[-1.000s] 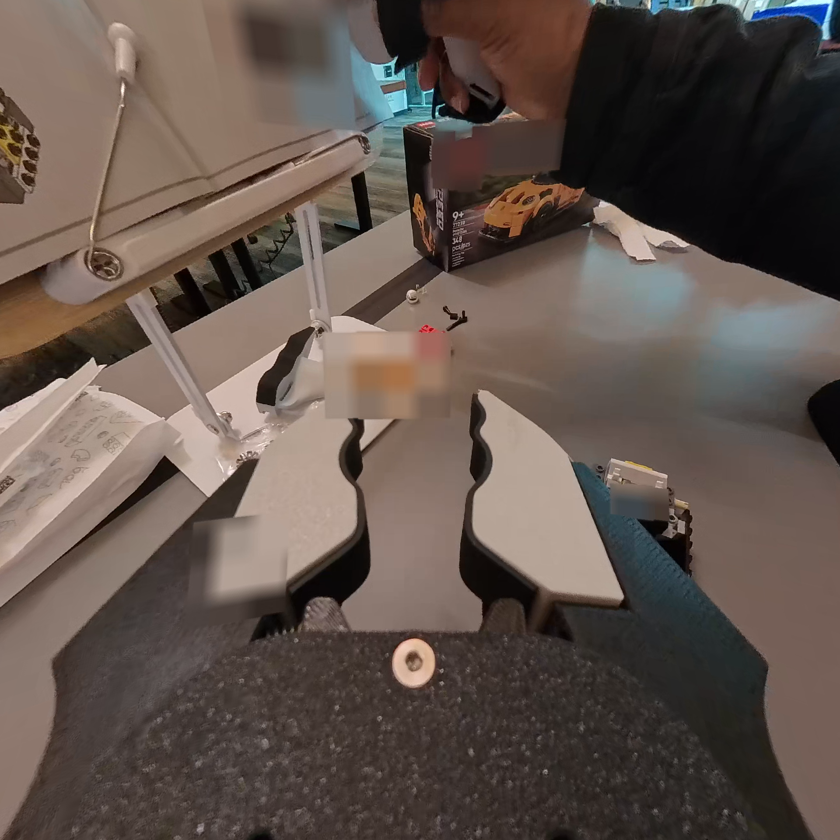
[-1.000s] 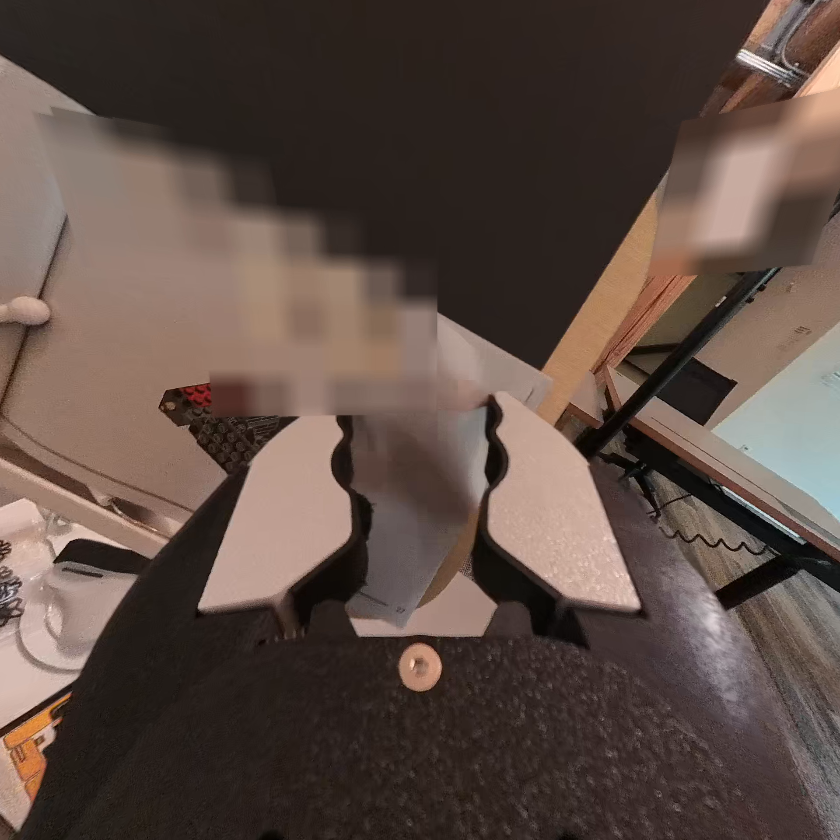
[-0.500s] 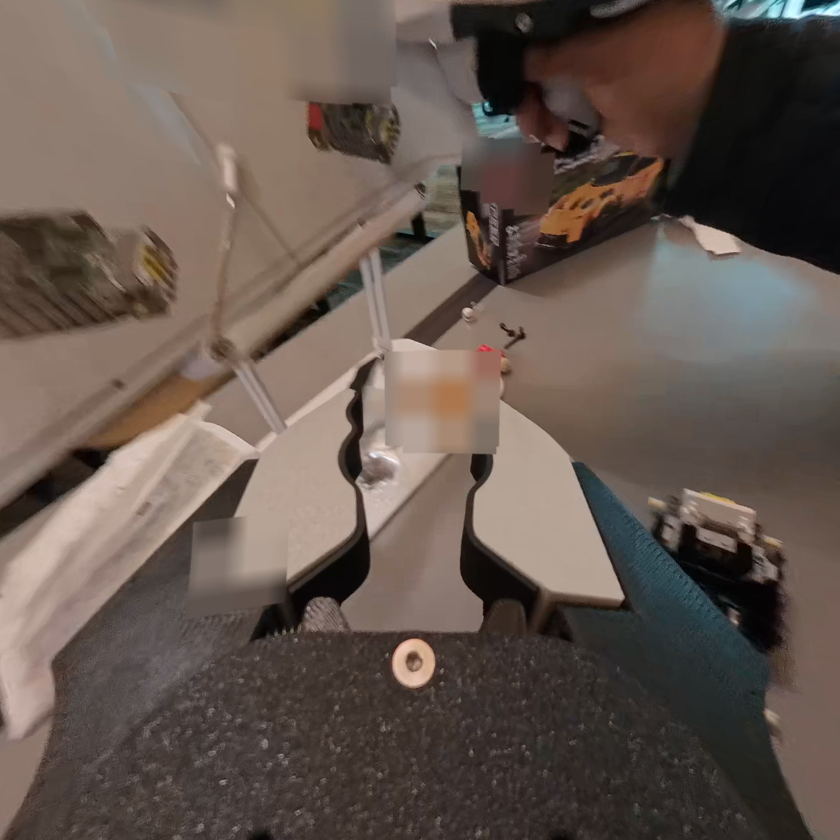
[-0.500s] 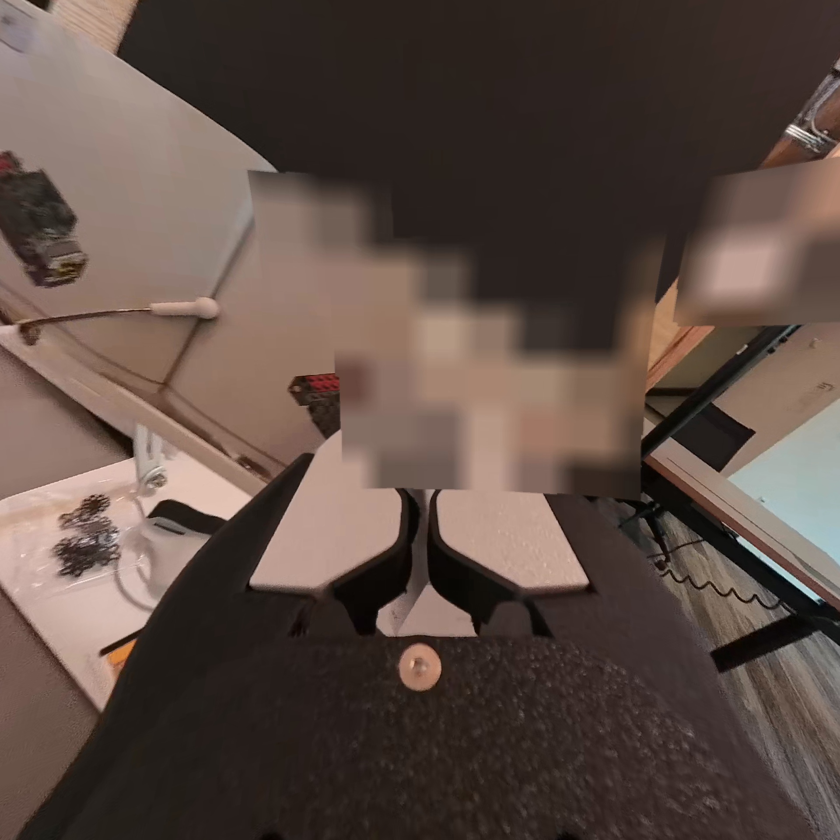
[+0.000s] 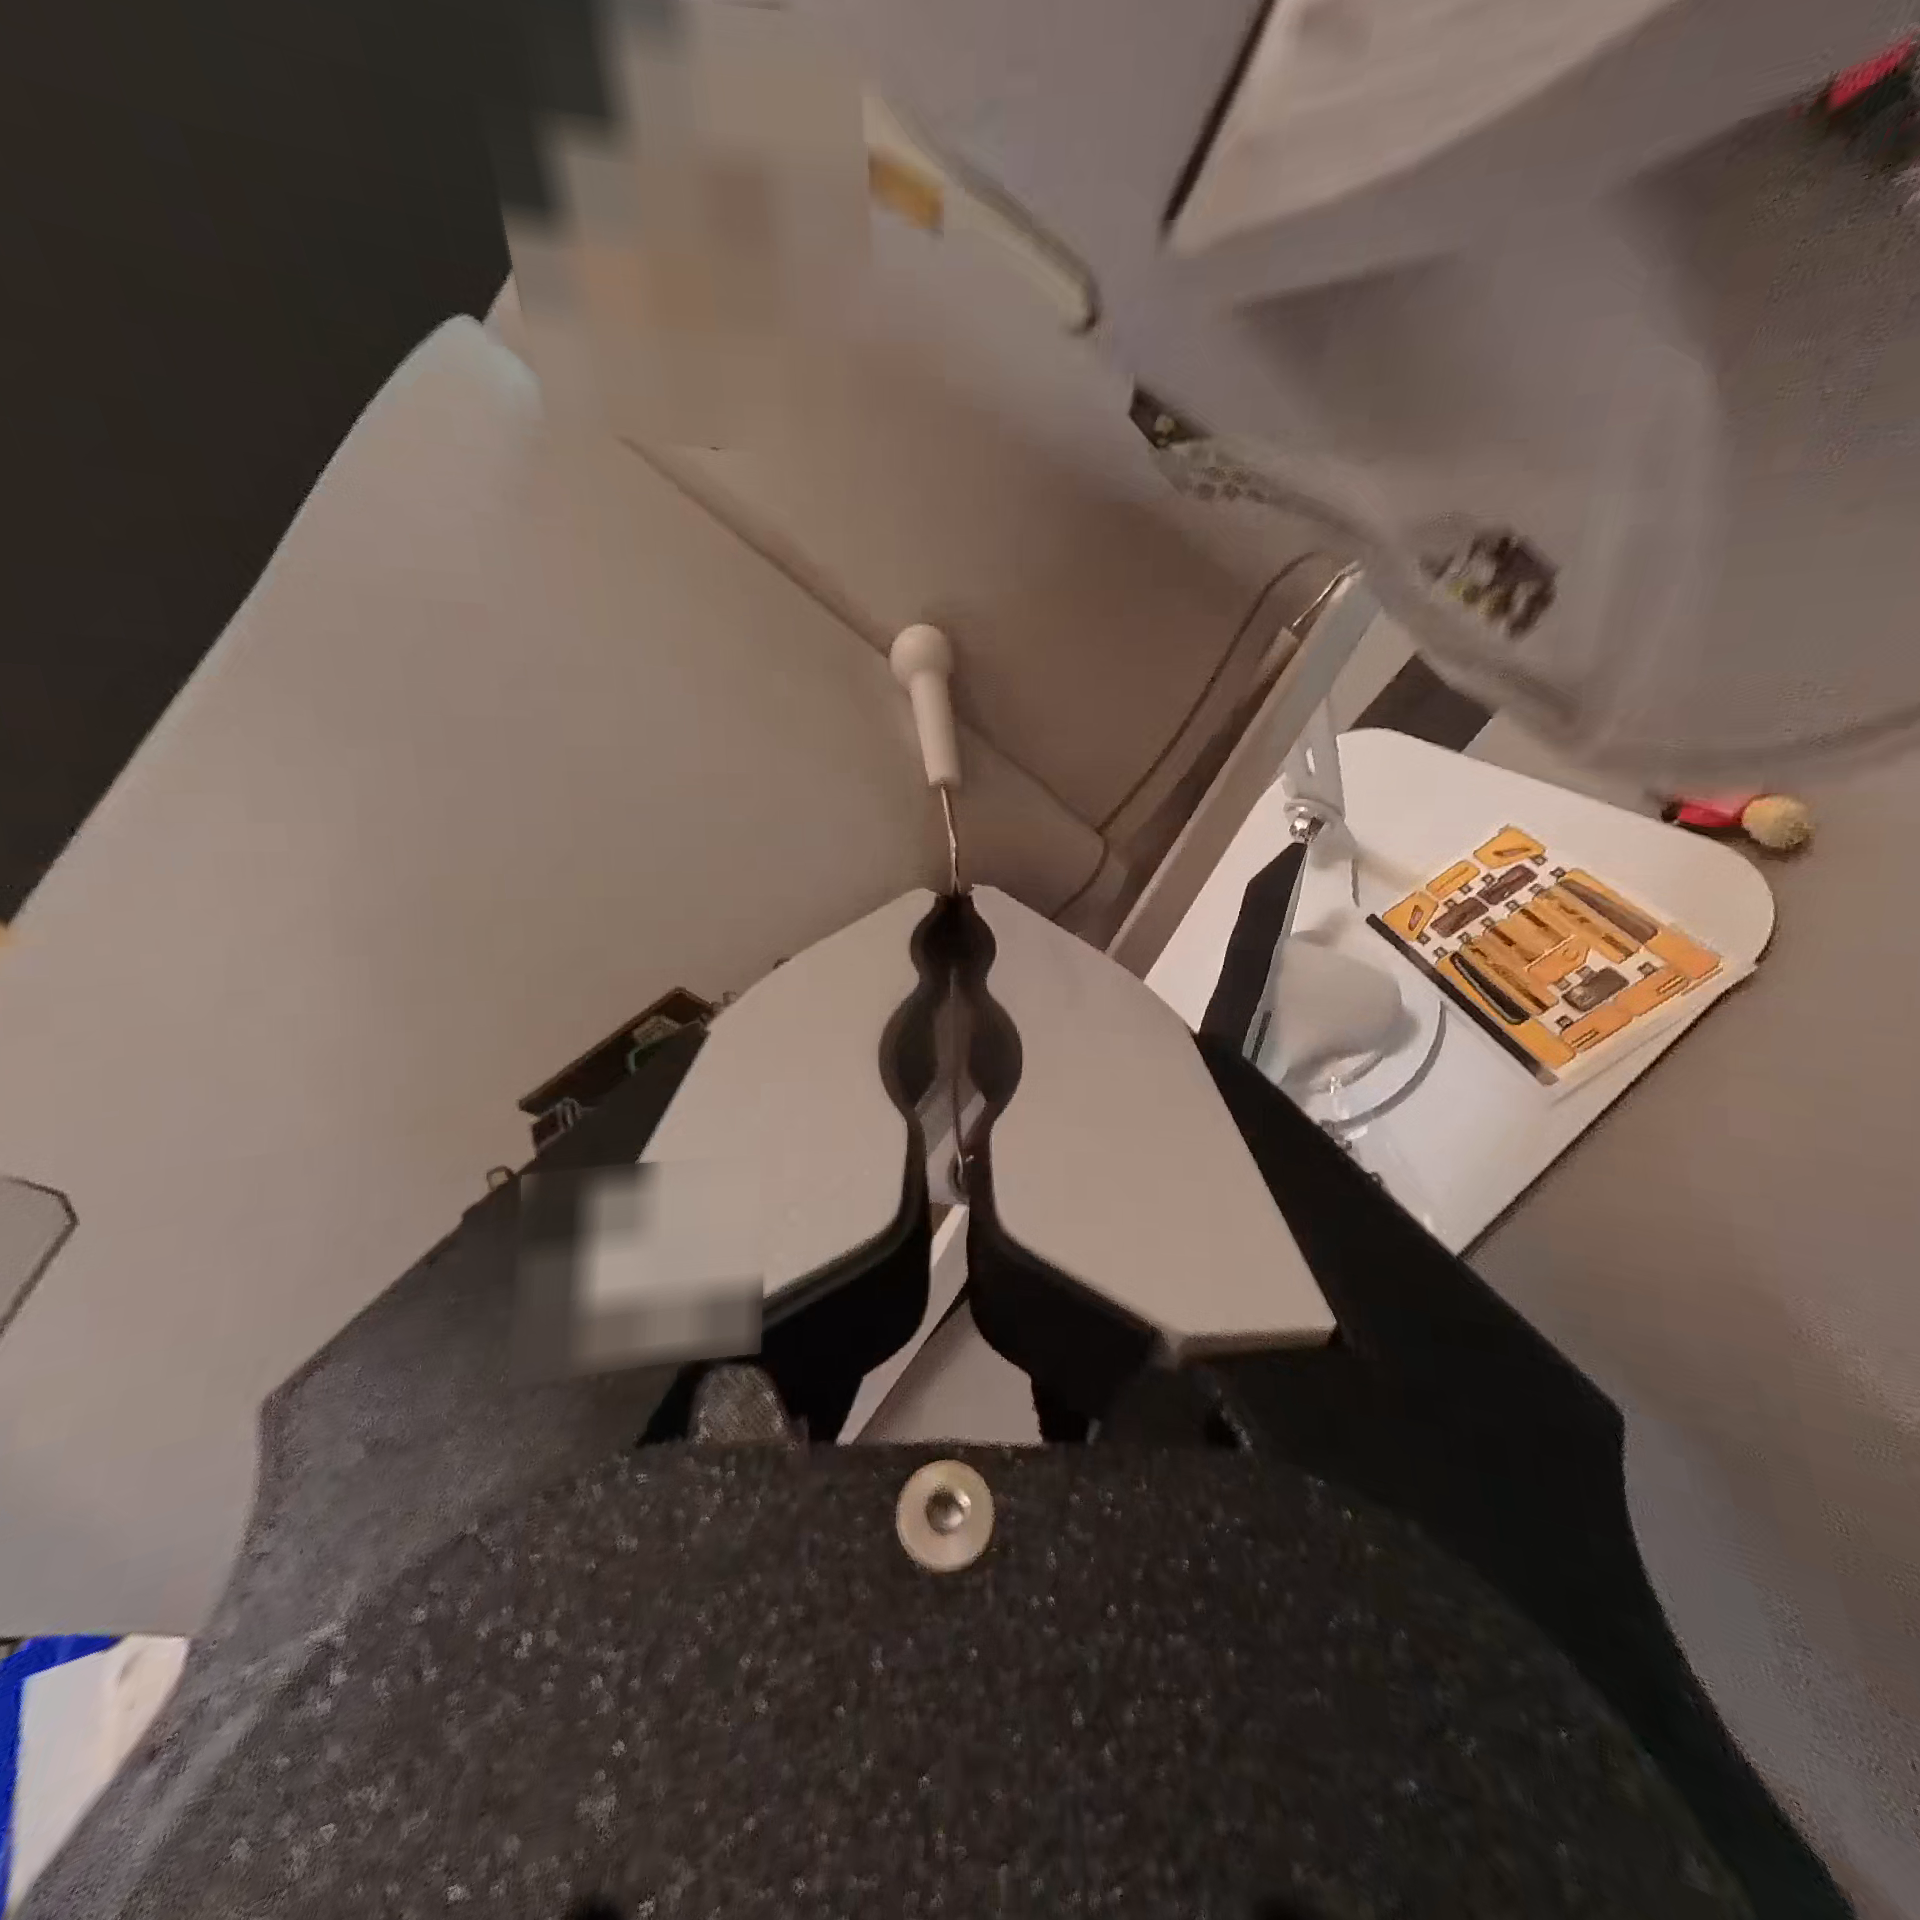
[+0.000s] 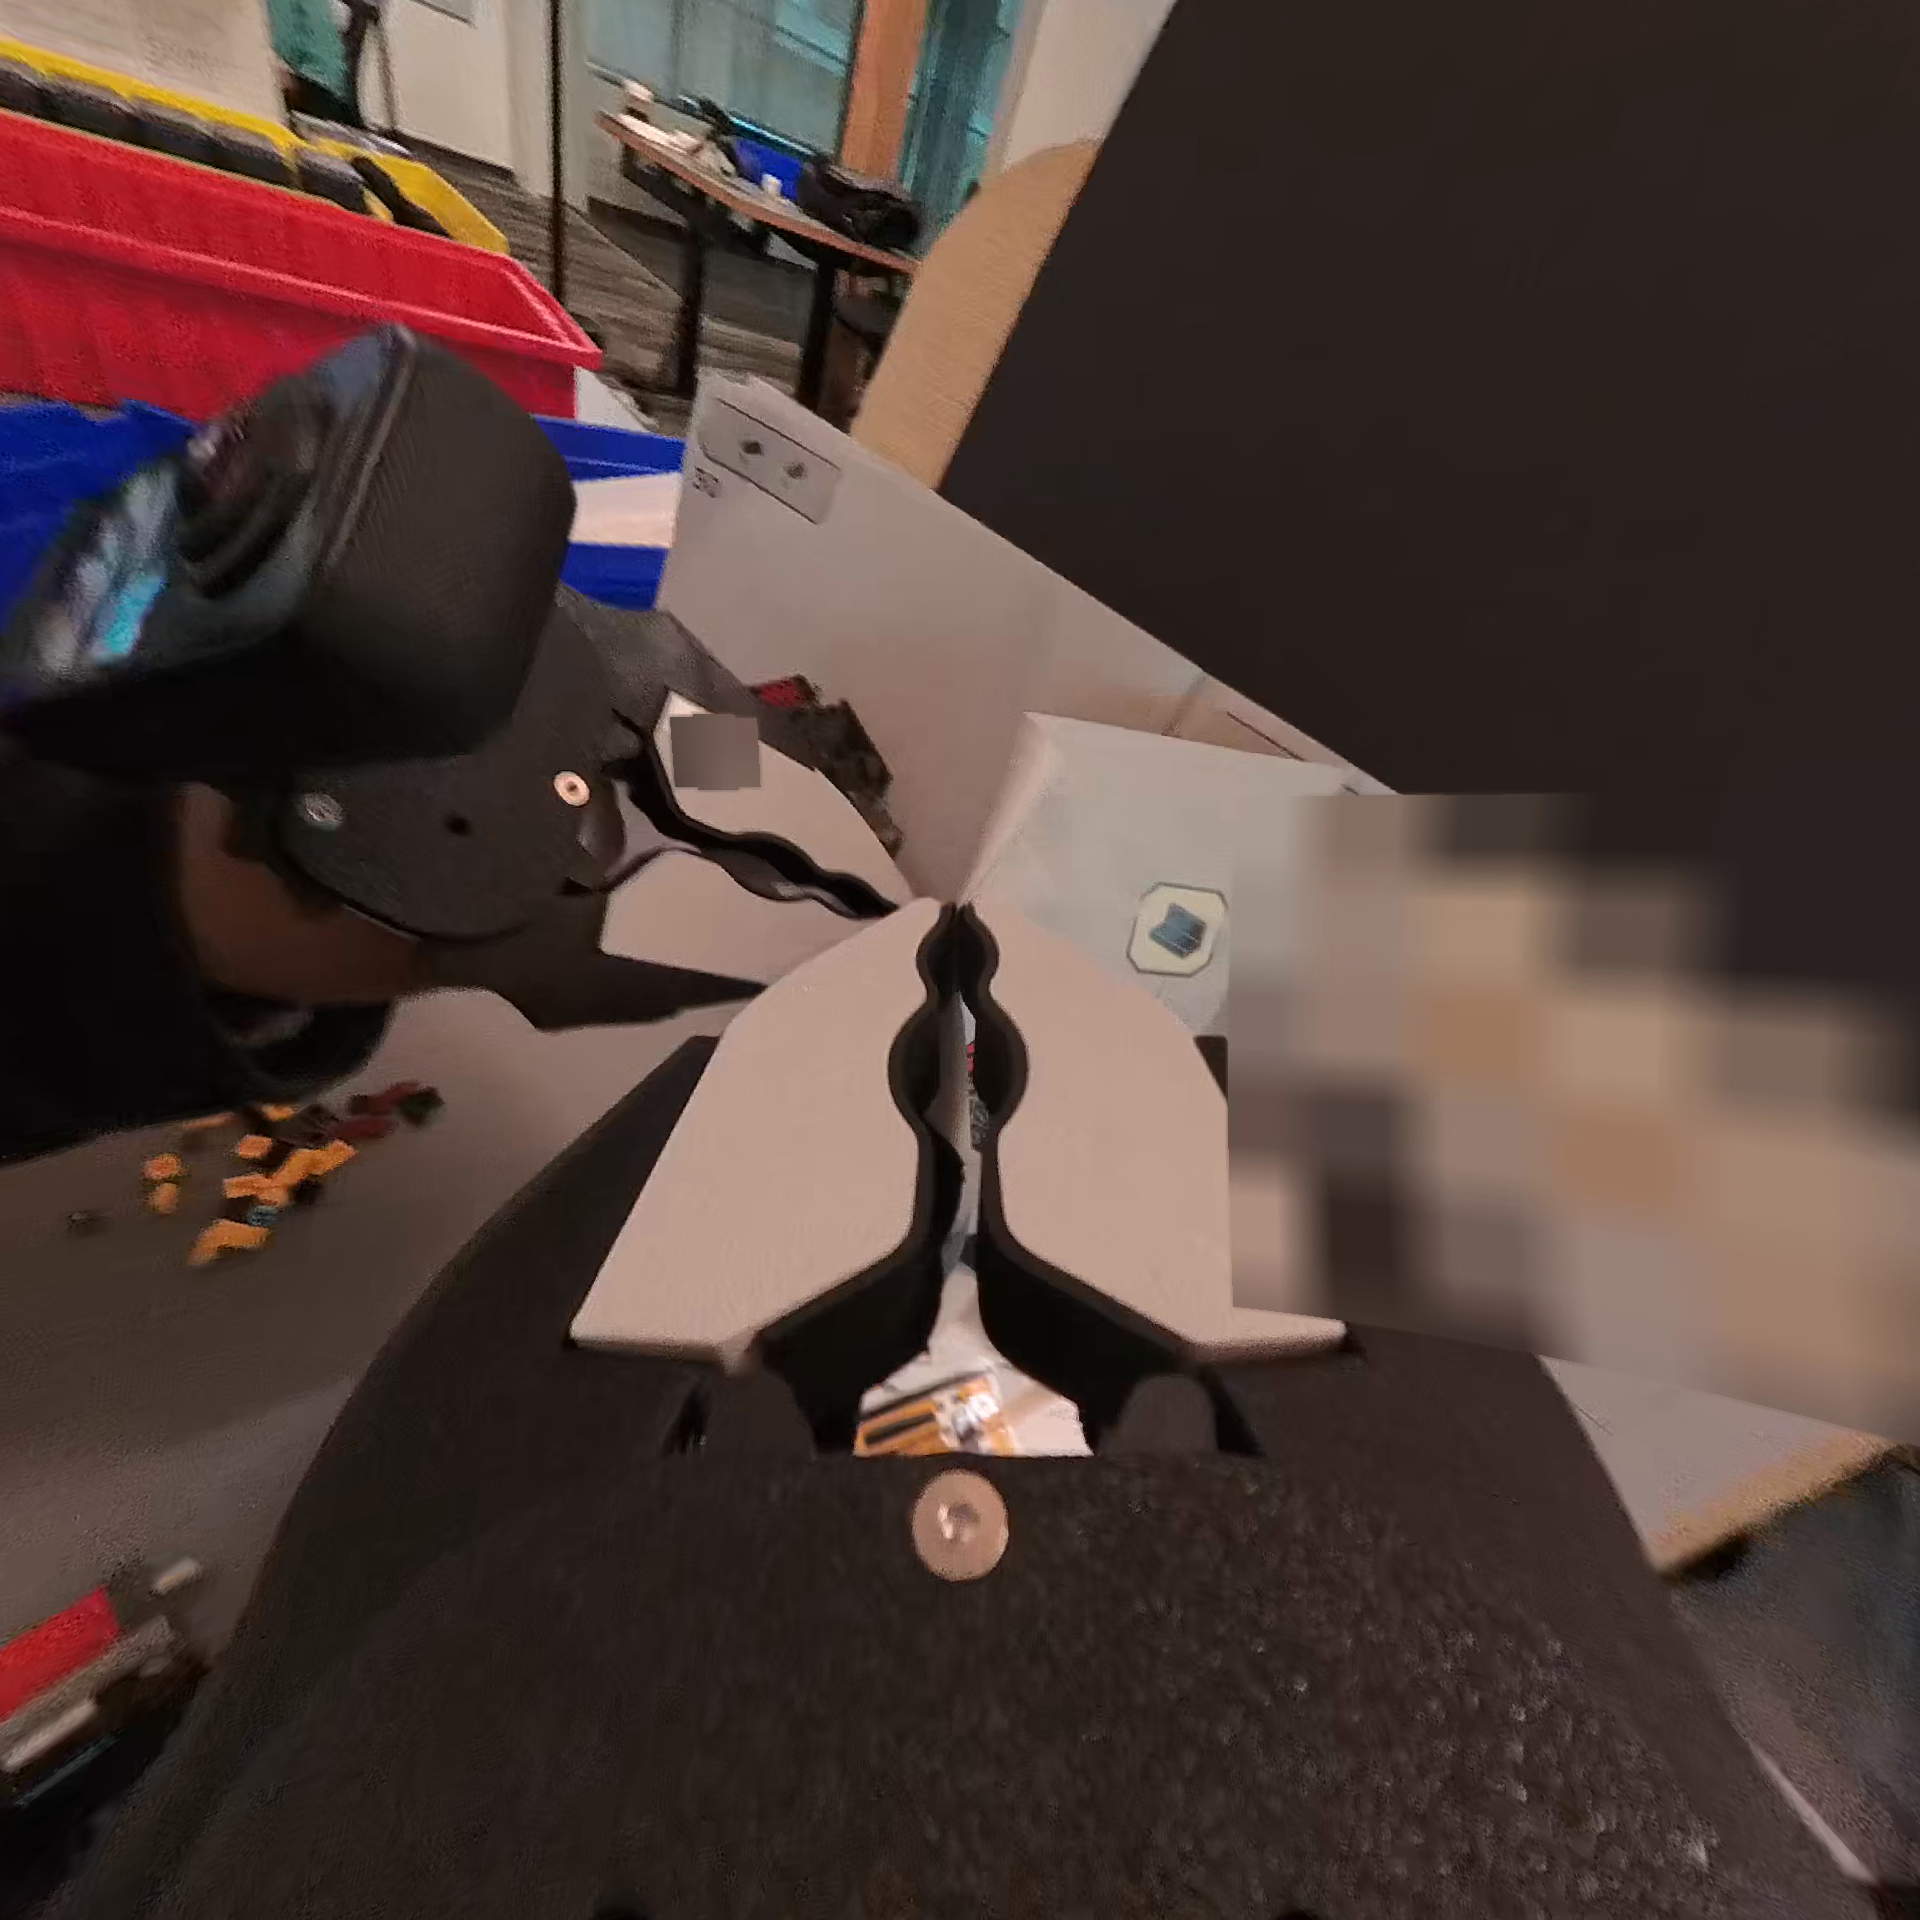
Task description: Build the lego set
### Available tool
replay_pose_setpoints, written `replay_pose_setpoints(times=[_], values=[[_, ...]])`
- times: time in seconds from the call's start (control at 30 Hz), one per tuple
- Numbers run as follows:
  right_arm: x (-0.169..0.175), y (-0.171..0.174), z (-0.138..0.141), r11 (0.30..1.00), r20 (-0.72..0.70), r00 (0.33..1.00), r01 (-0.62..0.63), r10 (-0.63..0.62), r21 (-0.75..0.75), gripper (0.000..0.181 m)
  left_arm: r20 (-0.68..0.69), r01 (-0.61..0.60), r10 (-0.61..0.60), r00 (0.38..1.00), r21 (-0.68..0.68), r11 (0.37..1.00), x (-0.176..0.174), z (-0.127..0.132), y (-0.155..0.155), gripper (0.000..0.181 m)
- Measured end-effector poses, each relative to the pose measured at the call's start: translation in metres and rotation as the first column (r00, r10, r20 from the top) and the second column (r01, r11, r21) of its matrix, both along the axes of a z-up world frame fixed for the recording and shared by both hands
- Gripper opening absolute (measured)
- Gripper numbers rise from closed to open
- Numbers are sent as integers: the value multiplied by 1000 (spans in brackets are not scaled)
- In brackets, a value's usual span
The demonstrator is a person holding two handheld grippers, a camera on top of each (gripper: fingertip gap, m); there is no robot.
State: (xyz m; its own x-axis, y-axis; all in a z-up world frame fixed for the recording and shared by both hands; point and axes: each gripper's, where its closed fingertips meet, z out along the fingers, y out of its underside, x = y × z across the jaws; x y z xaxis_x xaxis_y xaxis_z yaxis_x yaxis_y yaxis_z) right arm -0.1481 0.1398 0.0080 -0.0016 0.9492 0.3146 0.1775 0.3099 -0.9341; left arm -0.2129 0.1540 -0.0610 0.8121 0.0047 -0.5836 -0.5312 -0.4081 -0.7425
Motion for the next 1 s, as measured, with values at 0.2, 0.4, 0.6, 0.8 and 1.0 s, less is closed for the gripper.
replay_pose_setpoints(times=[0.2,0.4,0.6,0.8,1.0], values=[[-35,-42,1,997,9,997,-82,82,2,0,453,-98,-33,891,261,960,-24,15,-28,2],[-90,-73,-16,994,96,993,-72,65,78,1,899,-256,-420,121,437,862,-41,-19,-62,3],[-134,-62,-29,977,118,986,91,-115,193,10,868,-248,-497,-14,478,843,-30,-44,-83,8],[-147,-85,-29,992,106,994,-24,11,126,33,853,-44,-403,331,441,897,18,-42,-91,8],[-119,-114,17,957,-55,961,-276,272,-86,41,694,20,-397,601,483,875,27,0,-67,15]])
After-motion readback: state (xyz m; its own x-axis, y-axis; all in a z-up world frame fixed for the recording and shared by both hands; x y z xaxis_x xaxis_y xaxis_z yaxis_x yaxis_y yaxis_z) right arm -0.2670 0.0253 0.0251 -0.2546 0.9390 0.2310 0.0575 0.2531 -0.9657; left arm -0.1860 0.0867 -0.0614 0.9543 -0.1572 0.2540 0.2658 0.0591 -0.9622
